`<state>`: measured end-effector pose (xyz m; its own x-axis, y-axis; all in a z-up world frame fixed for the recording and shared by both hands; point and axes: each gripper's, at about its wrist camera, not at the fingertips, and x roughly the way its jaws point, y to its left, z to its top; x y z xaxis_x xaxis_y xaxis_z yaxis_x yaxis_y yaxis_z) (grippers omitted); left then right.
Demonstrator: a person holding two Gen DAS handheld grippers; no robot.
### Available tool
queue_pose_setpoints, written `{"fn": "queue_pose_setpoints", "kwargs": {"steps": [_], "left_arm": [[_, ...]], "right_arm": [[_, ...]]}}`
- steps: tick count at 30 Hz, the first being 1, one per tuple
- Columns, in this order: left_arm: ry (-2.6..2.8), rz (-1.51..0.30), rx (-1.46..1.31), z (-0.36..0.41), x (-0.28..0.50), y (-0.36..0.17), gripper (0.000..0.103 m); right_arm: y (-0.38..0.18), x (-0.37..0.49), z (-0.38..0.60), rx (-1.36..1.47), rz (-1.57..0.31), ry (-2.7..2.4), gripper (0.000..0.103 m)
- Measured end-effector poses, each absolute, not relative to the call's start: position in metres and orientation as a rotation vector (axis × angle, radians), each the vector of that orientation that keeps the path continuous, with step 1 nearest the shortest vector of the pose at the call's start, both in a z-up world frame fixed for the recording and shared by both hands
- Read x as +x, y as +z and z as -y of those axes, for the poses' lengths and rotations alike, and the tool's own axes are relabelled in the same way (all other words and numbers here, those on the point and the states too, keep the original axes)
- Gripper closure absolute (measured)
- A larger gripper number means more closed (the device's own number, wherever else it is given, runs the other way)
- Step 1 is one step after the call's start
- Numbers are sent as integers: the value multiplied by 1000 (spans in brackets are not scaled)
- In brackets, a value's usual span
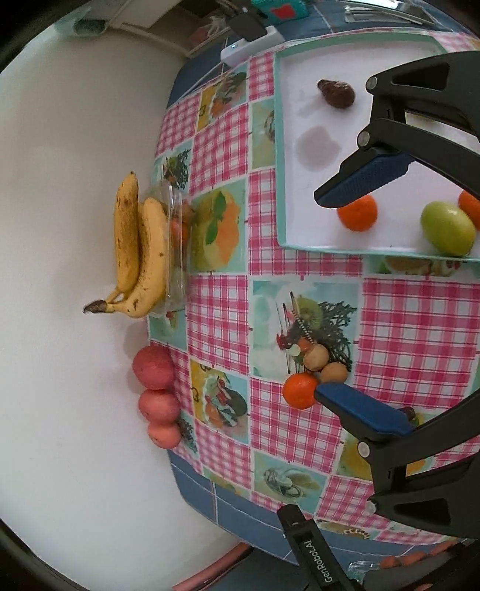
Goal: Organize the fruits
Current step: 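Move both open tools to the kiwi and tangerine cluster on the tablecloth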
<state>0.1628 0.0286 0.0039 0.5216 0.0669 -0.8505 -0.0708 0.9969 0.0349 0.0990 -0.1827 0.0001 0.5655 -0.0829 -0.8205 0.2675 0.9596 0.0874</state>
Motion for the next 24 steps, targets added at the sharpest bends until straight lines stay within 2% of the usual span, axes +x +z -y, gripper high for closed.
{"fn": "queue_pose_setpoints", "kwargs": {"steps": [9, 17, 22, 23, 24], "left_arm": [[55, -1025, -70, -26, 194, 5, 0], [-31, -1031, -65, -12, 208, 4, 0], [-38, -1036, -112, -19, 219, -5, 0], [-27, -1044, -111, -20, 221, -10, 0], [-18, -1052, -114, -21, 222, -13, 0]], "right_arm": [[0, 130, 185, 229, -1045, -178, 8], [10, 146, 190, 281, -1023, -172, 8], [-10, 158, 185, 294, -1059, -135, 8], [-18, 161, 185, 309, -1078, -132, 10], [-24, 162, 185, 318, -1092, -130, 16]]}}
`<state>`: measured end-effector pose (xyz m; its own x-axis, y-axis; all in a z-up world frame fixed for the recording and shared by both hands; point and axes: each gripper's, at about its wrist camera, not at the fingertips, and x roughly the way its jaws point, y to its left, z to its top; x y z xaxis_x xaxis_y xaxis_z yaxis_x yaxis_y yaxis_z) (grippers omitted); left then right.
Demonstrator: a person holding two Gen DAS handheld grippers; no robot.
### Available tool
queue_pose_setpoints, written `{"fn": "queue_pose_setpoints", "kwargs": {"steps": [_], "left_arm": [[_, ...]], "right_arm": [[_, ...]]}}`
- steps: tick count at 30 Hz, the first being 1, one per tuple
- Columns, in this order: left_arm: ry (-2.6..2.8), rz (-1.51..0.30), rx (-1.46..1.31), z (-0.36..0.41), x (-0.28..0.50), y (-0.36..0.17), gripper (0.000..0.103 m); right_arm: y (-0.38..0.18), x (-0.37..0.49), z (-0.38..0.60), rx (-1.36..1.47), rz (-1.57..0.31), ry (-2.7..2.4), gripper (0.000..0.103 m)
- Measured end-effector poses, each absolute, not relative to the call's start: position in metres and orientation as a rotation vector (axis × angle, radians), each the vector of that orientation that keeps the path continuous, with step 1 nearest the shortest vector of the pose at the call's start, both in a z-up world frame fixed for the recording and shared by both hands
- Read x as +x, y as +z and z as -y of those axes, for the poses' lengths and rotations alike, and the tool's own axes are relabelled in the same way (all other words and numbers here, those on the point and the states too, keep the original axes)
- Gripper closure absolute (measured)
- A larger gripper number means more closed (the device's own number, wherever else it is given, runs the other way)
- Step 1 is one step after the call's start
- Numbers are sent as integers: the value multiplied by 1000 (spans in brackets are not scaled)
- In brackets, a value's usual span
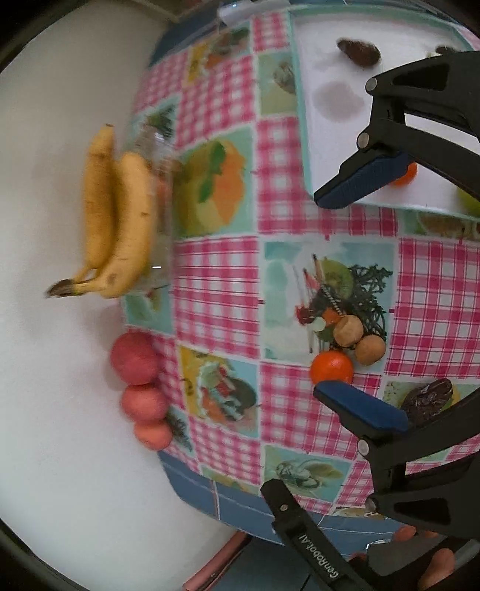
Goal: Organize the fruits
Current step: 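Move both open tools to the kiwi and tangerine cluster on the tablecloth, then grasp a brown kiwi with the right tool while the left tool grasps a tangerine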
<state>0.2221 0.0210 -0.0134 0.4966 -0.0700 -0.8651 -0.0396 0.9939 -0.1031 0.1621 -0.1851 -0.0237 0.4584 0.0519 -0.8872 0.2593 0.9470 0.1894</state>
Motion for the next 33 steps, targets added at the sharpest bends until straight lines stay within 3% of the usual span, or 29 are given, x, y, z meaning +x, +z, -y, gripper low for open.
{"fn": "queue_pose_setpoints", "kwargs": {"steps": [3, 18, 23, 33], "left_arm": [[13, -1090, -140, -27, 227, -30, 1], [-3, -1149, -207, -28, 232, -46, 1], [-36, -1170, -221, -20, 233, -50, 1], [-81, -1214, -260, -8, 232, -59, 1]], "right_arm": [[-41, 166, 183, 335, -1140, -115, 37], [-73, 171, 165, 383, -1219, -14, 72], [-76, 171, 165, 421, -1212, 19, 79], [-74, 166, 177, 409, -1200, -33, 79]]}}
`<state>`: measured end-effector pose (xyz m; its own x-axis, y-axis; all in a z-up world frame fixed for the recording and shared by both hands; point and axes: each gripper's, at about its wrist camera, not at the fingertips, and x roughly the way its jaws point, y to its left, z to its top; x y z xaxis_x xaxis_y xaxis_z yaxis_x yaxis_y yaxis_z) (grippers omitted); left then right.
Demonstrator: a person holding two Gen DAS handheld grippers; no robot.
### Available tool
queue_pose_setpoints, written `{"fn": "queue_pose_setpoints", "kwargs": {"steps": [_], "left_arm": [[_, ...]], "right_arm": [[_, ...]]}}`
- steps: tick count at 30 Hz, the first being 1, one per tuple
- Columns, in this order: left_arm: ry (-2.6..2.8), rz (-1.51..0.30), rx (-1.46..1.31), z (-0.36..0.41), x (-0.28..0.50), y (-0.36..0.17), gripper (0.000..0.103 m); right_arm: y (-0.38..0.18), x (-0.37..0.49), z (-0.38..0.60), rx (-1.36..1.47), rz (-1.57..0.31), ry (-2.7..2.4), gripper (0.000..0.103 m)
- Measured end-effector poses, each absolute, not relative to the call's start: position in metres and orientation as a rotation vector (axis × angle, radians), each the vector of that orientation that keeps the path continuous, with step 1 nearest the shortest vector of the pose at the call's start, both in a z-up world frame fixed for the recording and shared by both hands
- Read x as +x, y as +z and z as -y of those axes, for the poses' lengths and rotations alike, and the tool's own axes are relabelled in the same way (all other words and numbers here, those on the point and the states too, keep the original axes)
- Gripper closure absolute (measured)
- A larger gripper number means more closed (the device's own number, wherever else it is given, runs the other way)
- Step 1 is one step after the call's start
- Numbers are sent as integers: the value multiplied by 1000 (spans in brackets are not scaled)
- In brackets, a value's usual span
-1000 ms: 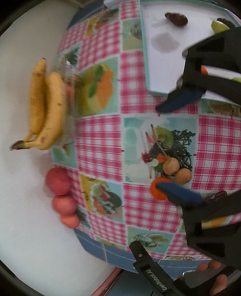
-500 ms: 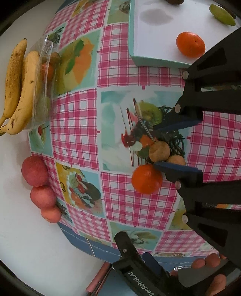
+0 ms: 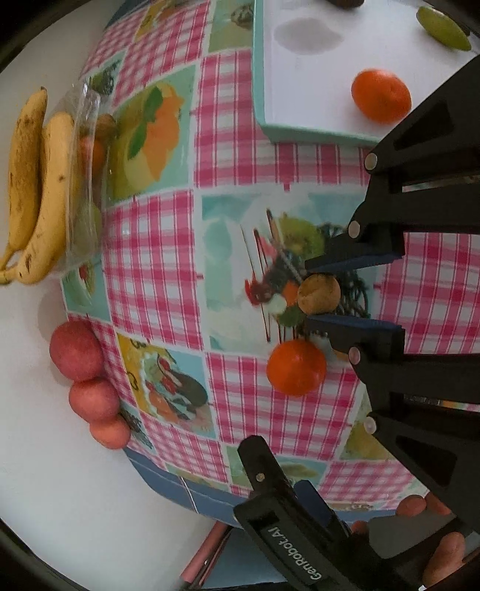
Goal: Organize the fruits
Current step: 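Grasp a brown kiwi with the right tool while the left tool grasps a tangerine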
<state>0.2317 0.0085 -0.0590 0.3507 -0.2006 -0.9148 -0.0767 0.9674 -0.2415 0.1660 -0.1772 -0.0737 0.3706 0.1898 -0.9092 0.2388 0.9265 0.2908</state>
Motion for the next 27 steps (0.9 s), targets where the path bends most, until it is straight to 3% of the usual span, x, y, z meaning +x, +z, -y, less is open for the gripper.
{"fn": "queue_pose_setpoints", "kwargs": {"steps": [7, 10, 13, 18, 20, 22, 27], "left_arm": [[-145, -1249, -271, 5, 233, -66, 2], [-176, -1266, -266, 13, 231, -70, 12], [-208, -1285, -274, 20, 229, -73, 13], [-243, -1306, -304, 33, 227, -76, 25], [-254, -1316, -311, 35, 225, -77, 34], [-260, -1329, -324, 38, 224, -78, 35], [-296, -1340, -333, 47, 221, -78, 50]], "right_arm": [[-73, 158, 199, 393, -1191, -108, 79], [-73, 156, 208, 405, -1189, -127, 79], [-74, 154, 213, 422, -1186, -136, 79], [-73, 150, 222, 449, -1181, -135, 79], [-73, 150, 222, 452, -1179, -140, 80], [-73, 150, 222, 459, -1179, -135, 80], [-72, 148, 221, 459, -1180, -134, 80]]}}
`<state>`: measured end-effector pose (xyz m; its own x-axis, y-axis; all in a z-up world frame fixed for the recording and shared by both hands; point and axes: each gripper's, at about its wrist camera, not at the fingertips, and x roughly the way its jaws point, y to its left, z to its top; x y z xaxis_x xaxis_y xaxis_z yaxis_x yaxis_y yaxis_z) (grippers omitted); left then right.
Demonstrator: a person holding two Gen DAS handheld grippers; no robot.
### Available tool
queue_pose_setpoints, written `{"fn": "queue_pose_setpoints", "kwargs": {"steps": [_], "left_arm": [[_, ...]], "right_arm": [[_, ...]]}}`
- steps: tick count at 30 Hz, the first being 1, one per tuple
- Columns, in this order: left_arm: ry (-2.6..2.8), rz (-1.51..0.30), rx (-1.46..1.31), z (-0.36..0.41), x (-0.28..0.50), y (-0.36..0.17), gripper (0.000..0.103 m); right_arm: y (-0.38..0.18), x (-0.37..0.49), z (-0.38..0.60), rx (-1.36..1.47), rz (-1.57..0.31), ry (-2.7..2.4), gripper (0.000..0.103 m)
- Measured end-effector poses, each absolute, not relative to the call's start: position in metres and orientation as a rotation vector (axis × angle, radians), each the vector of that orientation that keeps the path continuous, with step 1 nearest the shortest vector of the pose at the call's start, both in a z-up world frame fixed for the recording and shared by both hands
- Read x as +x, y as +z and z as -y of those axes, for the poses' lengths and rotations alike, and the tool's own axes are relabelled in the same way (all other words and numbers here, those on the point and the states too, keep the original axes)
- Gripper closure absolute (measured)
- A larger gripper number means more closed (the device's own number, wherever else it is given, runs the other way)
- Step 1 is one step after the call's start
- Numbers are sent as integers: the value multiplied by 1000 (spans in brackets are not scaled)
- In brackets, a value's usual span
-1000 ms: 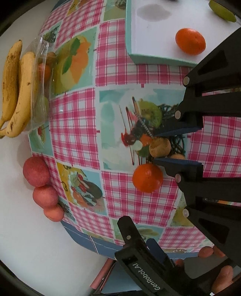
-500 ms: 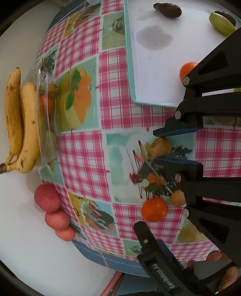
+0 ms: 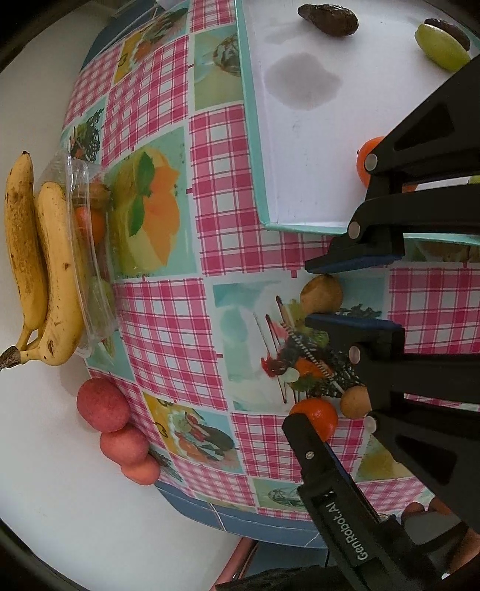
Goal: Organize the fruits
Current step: 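Grasp a brown kiwi with the right tool while the left tool grasps a tangerine, then carry the kiwi into the tray and open the right tool while the left releases the tangerine there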
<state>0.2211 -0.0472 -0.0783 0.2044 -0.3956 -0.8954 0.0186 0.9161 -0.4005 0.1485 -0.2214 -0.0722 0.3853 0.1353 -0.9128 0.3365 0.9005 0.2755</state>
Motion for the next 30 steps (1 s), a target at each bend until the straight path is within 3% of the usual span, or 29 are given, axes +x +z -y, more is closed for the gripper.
{"fn": "queue_pose_setpoints", "kwargs": {"steps": [3, 30], "left_arm": [[-326, -1348, -342, 52, 220, -79, 62], [-363, -1131, -369, 47, 205, 10, 64]], "right_arm": [[-73, 150, 221, 463, -1179, -133, 80], [12, 113, 281, 483, -970, -223, 80]]}}
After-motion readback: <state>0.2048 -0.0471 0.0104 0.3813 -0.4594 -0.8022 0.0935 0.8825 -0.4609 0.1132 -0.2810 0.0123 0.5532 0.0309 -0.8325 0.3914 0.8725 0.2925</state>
